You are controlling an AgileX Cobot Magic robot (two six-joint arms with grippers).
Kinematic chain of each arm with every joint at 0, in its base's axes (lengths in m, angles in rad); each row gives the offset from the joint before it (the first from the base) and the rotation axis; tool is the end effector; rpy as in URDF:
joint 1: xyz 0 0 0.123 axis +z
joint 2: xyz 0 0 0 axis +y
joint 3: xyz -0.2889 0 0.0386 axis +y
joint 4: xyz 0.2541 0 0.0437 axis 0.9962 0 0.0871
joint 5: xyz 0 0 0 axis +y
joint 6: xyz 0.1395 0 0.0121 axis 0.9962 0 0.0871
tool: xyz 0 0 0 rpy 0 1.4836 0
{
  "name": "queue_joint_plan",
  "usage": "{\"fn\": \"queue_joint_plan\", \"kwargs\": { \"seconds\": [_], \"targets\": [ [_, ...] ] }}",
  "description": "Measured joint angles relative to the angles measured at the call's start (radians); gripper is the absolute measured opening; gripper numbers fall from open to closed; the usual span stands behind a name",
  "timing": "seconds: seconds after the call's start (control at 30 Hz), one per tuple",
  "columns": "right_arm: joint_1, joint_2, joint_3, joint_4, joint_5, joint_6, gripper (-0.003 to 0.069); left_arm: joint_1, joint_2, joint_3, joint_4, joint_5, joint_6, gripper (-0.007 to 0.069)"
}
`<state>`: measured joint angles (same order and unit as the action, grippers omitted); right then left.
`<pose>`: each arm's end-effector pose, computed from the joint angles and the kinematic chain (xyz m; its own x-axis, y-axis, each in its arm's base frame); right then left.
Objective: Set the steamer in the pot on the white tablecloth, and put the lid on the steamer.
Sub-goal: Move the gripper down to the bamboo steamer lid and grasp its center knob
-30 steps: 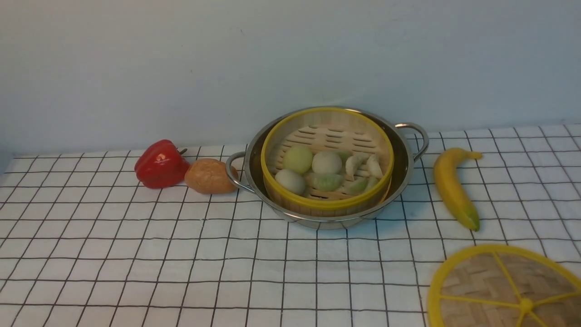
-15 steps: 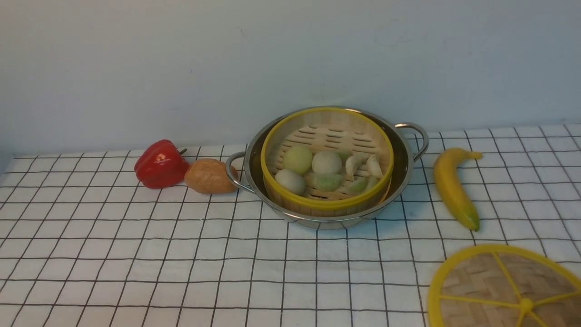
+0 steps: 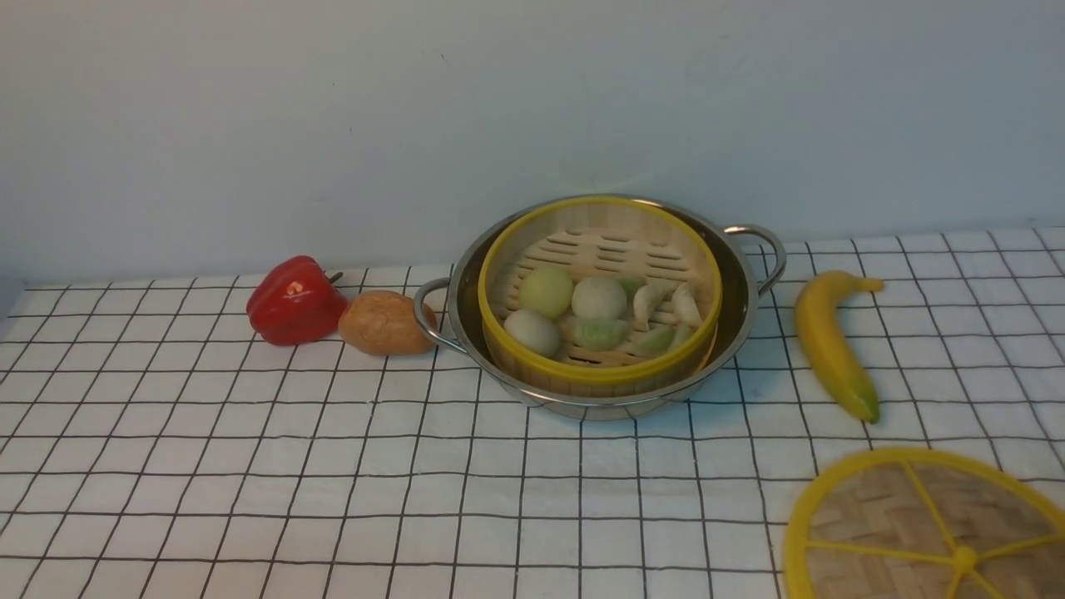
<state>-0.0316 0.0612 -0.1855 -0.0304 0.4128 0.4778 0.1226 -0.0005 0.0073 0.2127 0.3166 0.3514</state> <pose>0.0978 -0.0048 0.2260 -0.1609 0.4402 -0.8834 0.1260 0.8969 0.4240 0.0996 0.0216 0.1715 -0.2896 0.4931 -0.8204 -0.0391 0.8503 0.5249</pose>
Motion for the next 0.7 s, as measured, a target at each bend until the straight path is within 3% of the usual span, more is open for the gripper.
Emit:
{"fn": "queue_joint_plan", "kwargs": {
  "seconds": [0.2,0.53,0.6,0.7],
  "targets": [
    [0.000,0.102,-0.096,0.055,0.080,-0.032,0.0243,0.000,0.000,0.000,0.000,0.000,0.000,0.0482],
    [0.000,0.218,-0.111,0.151,-0.128,-0.008,0.0243,0.000,0.000,0.000,0.001,0.000,0.000,0.0482],
    [0.001,0.230,-0.129,0.169,-0.118,-0.028,0.0243,0.000,0.000,0.000,0.001,0.000,0.000,0.0482],
    [0.016,0.257,-0.224,0.215,0.041,-0.136,0.0243,0.000,0.000,0.000,0.001,0.000,0.000,0.0482]
  ]
}}
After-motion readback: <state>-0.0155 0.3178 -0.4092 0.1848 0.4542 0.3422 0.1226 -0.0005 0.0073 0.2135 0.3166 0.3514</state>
